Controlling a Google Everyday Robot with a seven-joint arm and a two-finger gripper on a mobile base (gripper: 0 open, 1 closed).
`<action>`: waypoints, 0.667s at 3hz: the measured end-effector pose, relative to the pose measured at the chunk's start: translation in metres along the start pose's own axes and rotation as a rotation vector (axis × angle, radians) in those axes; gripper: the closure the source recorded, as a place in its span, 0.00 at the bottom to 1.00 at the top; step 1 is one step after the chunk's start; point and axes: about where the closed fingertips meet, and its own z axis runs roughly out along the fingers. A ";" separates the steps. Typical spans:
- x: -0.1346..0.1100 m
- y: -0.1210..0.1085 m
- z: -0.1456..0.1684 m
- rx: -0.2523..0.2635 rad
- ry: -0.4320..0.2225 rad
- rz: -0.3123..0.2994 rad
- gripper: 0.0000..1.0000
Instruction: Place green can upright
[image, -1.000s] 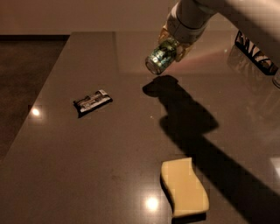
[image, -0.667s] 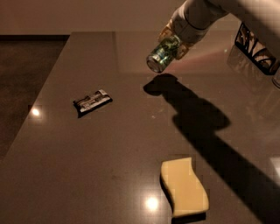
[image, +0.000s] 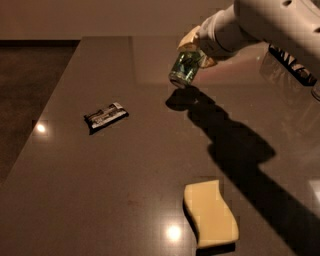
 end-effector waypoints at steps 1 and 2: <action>-0.016 0.005 0.004 0.058 0.070 -0.085 1.00; -0.016 -0.002 0.007 0.128 0.164 -0.126 1.00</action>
Offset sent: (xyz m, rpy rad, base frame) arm 0.0030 0.0182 0.0048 0.0153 -0.4404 0.0517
